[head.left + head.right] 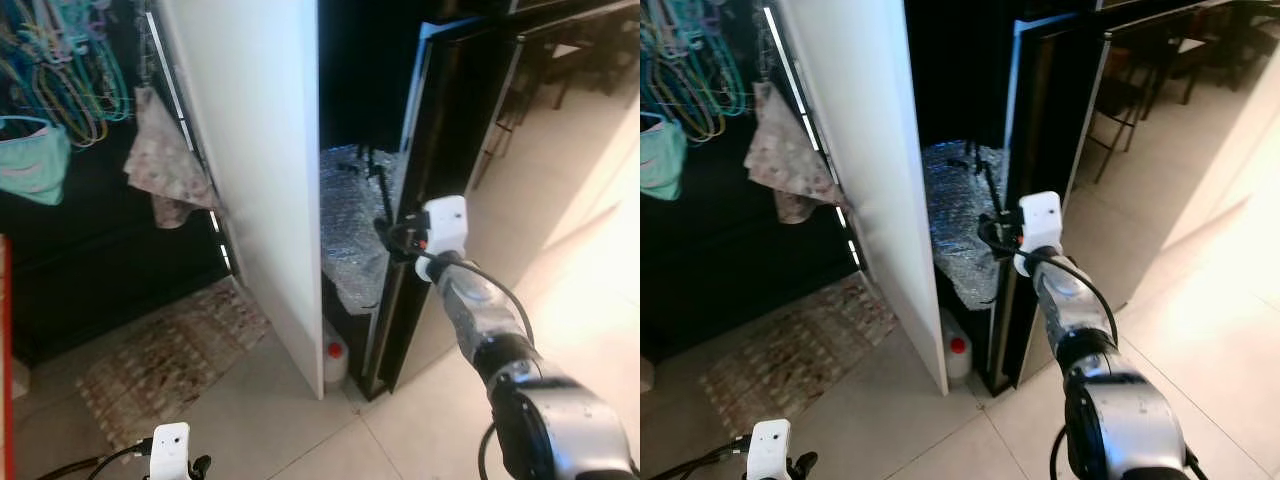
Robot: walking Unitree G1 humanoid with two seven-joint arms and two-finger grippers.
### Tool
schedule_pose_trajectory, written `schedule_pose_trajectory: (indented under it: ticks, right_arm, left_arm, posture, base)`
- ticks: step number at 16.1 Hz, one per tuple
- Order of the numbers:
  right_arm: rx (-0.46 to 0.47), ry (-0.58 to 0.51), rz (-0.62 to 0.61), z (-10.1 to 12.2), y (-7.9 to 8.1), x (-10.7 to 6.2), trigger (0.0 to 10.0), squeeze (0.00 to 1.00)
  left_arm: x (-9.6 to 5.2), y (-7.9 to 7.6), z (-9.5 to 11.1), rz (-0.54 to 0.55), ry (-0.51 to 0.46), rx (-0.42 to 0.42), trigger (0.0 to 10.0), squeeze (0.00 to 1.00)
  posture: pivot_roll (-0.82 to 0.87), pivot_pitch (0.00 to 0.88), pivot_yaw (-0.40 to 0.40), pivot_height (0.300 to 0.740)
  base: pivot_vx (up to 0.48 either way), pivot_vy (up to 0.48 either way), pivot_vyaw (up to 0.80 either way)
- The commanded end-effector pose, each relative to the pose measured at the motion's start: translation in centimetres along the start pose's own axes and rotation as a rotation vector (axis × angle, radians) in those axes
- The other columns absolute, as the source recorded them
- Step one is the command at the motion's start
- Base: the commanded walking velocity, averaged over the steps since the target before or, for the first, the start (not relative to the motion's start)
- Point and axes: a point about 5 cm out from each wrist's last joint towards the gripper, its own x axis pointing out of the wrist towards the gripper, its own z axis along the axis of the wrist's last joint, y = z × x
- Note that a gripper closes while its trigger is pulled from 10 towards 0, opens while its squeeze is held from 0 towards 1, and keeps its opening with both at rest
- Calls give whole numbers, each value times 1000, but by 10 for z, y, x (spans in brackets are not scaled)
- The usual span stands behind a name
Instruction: Restocking fridge
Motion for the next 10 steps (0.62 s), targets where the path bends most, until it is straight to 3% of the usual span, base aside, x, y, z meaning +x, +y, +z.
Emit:
schedule_pose_trajectory:
  ticks: [1,3,6,10]
  right_arm:
    - [-19,-19,115,16,23,13,10000,0]
    - [-11,-17,127,18,26,15,10000,0]
    - [6,-22,201,30,47,25,10000,0]
    - [6,-18,218,36,56,30,10000,0]
  left_arm:
    - [0,1,0,14,0,6,10000,0]
    - [0,2,0,16,-1,5,10000,0]
    - [-1,1,-1,21,-2,-3,10000,0]
    - [-1,1,-1,21,-3,-1,10000,0]
  posture:
    - [-23,0,51,740]
    - [-17,0,48,740]
    - [-2,0,38,740]
    - [5,0,35,740]
  base:
    - [0,0,0]
    - [0,0,0]
    - [0,0,0]
    - [0,0,0]
